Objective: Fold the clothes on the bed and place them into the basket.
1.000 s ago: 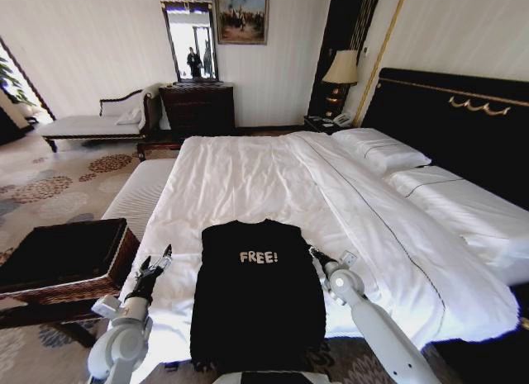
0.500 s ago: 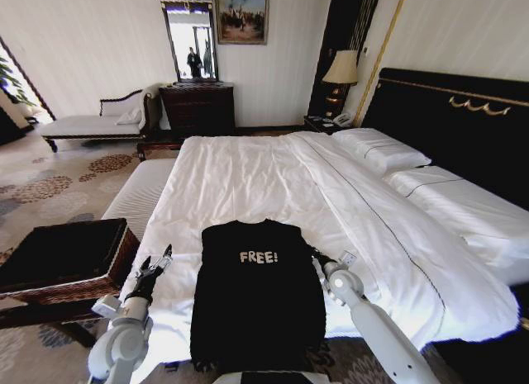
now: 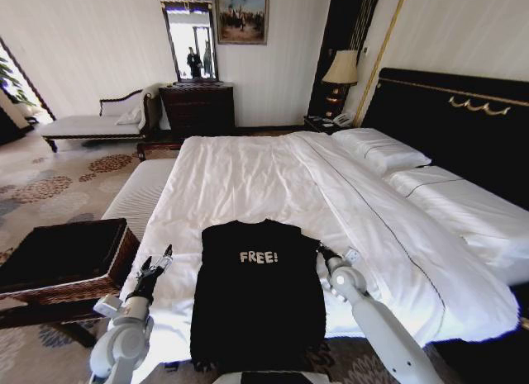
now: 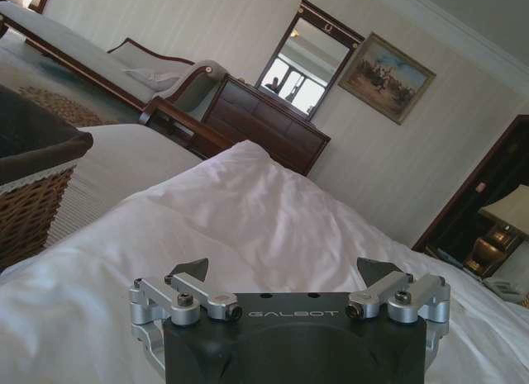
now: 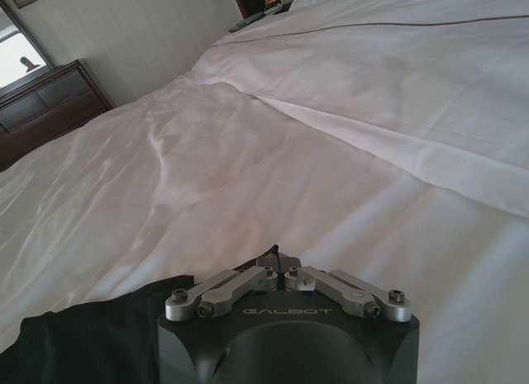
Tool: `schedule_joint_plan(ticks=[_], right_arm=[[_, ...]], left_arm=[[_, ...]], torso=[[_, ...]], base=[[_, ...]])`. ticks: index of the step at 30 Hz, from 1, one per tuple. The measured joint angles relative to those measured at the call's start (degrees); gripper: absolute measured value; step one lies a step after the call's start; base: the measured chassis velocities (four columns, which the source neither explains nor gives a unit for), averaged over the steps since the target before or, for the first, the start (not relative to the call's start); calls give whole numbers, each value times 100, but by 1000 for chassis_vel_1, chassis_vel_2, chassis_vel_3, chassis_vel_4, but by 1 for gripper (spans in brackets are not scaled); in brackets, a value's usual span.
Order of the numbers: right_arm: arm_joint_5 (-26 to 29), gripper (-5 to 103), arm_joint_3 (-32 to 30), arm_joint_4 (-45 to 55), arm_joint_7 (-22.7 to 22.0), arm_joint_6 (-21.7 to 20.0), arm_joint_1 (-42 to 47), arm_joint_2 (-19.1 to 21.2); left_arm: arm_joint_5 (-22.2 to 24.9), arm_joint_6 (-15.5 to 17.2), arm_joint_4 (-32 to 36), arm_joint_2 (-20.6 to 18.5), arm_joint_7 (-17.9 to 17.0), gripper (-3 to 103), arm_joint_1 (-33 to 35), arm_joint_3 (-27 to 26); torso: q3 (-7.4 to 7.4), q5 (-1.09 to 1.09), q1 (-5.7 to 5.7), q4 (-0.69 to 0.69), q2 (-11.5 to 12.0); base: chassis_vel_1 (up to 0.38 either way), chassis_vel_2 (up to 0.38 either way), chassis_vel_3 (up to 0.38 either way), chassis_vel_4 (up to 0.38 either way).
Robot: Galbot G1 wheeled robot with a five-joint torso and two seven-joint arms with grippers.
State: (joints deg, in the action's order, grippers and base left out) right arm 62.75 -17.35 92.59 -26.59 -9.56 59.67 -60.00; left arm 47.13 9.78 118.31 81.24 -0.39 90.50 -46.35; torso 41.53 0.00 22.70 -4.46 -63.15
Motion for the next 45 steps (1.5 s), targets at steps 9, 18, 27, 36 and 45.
schedule_joint_plan(ticks=[9,18,27,36,45], right_arm=[[-135,0,2,-208,85,20,-83,76],[-180,0,-13,-57,-1,-27,-10,171],[-221,0,-51,0,-126,-54,94,186],[-320,0,-52,96,-316,-170,152,204],[-390,0,-71,79,-482,-272,147,210]], left_arm=[[1,-1,-53,46,0,100,-52,33],[18,-17,-110,44,0,100,-71,18],[37,-24,-185,50,-1,100,-152,41],[49,-27,-249,14,-1,100,-166,22],[48,-31,-302,7,-1,100,-181,25]], torso=[[0,0,0,0,0],[0,-1,0,0,0],[0,0,-1,0,0],[0,0,-1,0,0],[0,0,-1,0,0]], base=[[0,0,0,0],[0,0,0,0],[0,0,0,0],[0,0,0,0],[0,0,0,0]])
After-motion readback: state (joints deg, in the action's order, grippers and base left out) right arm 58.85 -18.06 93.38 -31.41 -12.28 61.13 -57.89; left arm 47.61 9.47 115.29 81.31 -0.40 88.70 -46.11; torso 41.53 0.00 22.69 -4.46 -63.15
